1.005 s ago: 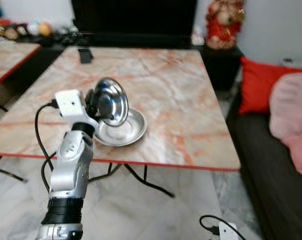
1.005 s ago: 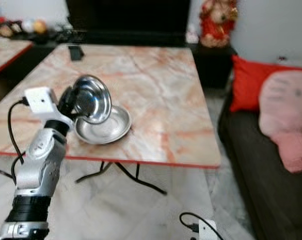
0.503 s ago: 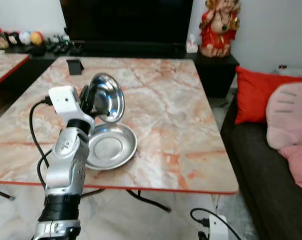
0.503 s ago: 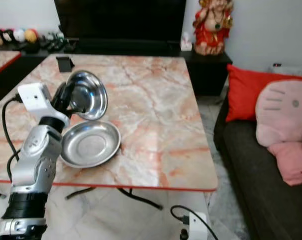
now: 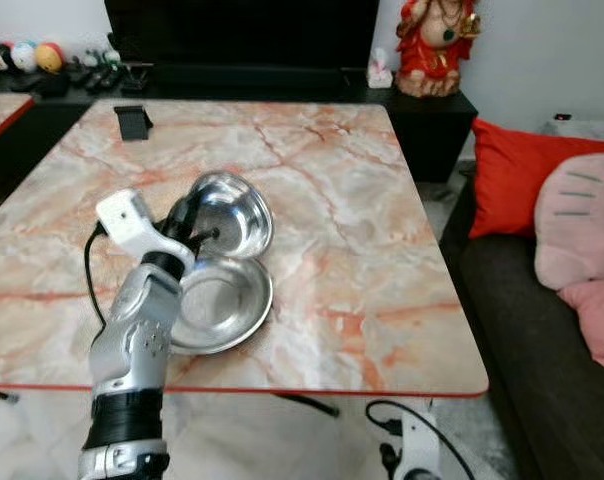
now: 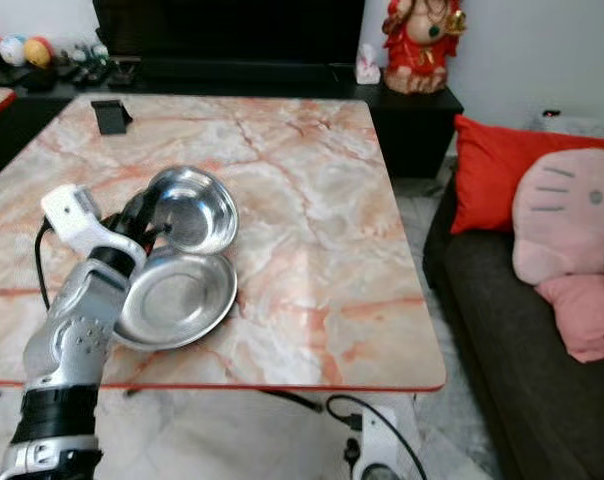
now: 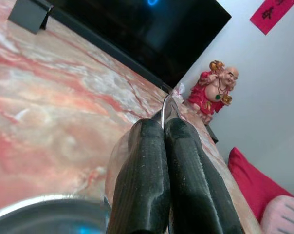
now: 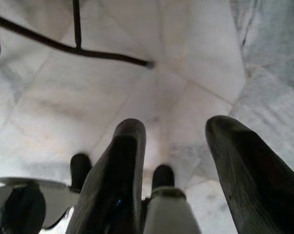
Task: Setting the table
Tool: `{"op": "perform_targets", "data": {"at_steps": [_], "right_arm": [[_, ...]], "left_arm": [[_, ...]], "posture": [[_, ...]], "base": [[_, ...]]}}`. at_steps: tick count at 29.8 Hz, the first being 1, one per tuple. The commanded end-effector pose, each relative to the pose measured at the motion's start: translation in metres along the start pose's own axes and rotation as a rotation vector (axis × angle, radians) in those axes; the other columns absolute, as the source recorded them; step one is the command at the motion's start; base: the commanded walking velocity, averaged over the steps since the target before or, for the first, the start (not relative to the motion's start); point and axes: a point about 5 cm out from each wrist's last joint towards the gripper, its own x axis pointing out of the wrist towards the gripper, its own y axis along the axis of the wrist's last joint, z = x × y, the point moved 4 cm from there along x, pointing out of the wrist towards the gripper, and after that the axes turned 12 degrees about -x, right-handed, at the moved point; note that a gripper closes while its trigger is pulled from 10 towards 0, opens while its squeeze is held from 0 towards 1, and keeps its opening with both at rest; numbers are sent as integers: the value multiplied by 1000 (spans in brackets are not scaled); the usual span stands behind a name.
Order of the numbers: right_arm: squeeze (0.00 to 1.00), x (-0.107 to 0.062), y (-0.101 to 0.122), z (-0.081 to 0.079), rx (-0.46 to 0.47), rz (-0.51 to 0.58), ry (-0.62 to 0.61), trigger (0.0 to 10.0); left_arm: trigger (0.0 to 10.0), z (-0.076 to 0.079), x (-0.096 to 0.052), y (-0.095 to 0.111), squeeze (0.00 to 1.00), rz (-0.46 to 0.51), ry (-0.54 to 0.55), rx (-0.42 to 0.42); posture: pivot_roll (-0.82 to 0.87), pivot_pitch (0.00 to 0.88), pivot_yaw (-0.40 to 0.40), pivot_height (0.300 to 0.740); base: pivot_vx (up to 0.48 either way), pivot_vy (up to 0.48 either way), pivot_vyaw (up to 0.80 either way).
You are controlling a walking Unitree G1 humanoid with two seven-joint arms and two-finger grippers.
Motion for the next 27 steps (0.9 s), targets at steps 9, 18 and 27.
{"op": "perform_targets", "data": {"at_steps": [9, 18, 27], "right_arm": [[0, -5, -24, 34, 12, -35, -27, 10000], [0, -10, -41, 43, 11, -60, -25, 10000], [0, -5, -27, 18, 0, -50, -4, 10000]], "left_arm": [[10000, -12, -3, -2, 0, -54, 61, -7], [10000, -20, -4, -9, 0, -123, 96, 10], [10000, -15, -6, -20, 0, -192, 63, 30]], "posture": [[54, 0, -7, 740], [56, 0, -12, 740], [54, 0, -13, 740]], "base": [[0, 0, 0], [0, 0, 0], [0, 0, 0]]}}
